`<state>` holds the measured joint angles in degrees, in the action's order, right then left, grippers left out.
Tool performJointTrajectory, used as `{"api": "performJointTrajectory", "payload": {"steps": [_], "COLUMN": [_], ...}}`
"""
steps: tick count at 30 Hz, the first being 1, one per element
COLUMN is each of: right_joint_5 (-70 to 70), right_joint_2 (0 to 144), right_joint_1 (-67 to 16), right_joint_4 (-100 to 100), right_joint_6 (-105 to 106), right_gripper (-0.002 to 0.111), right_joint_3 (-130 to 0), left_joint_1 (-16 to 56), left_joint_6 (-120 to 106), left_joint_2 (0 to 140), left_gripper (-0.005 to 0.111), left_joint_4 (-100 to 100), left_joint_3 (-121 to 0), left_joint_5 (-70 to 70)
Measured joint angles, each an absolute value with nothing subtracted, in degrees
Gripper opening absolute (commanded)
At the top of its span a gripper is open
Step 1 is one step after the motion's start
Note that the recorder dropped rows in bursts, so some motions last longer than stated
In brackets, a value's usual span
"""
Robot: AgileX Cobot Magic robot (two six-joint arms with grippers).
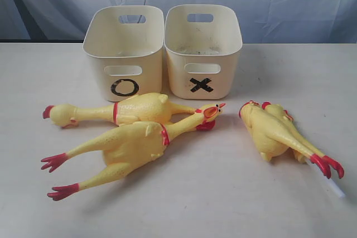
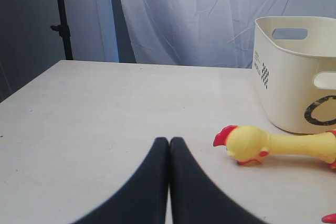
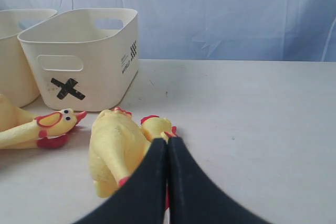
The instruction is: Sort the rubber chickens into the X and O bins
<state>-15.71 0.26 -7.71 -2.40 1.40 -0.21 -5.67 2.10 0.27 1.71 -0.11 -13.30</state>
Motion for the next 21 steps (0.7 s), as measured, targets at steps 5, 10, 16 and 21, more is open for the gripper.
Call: {"api": "performJointTrajectory", "payload": {"steps": [5, 10, 16, 21], "right_joint_5": [-15.71, -15.59, -13.54, -11.84], "right_joint_2": [0.26, 0.26, 0.26, 0.26], "right_joint_1": [-7.71, -7.71, -7.71, -7.71], "right_joint_4": [-2.4, -2.4, -2.84, -4.51], "right_joint_6": [1.4, 1.4, 1.54, 1.54], "right_gripper": [0.0, 0.0, 0.0, 0.0], "right_joint_3": [-0.21, -0.21, -0.21, -0.21], "left_joint_1": [-5.67, -5.67, -5.67, -5.67], "left_joint_6": [2.1, 2.1, 2.1, 2.1], "left_joint_2": [0.27, 0.27, 0.27, 0.27], "left_gripper": [0.0, 0.0, 0.0, 0.0], "left_joint_4": [1.71, 1.71, 1.71, 1.71], "left_joint_3": [-0.11, -0.11, -0.11, -0.11], "left_joint_5": [-13.3, -13.3, -13.3, -13.3]}}
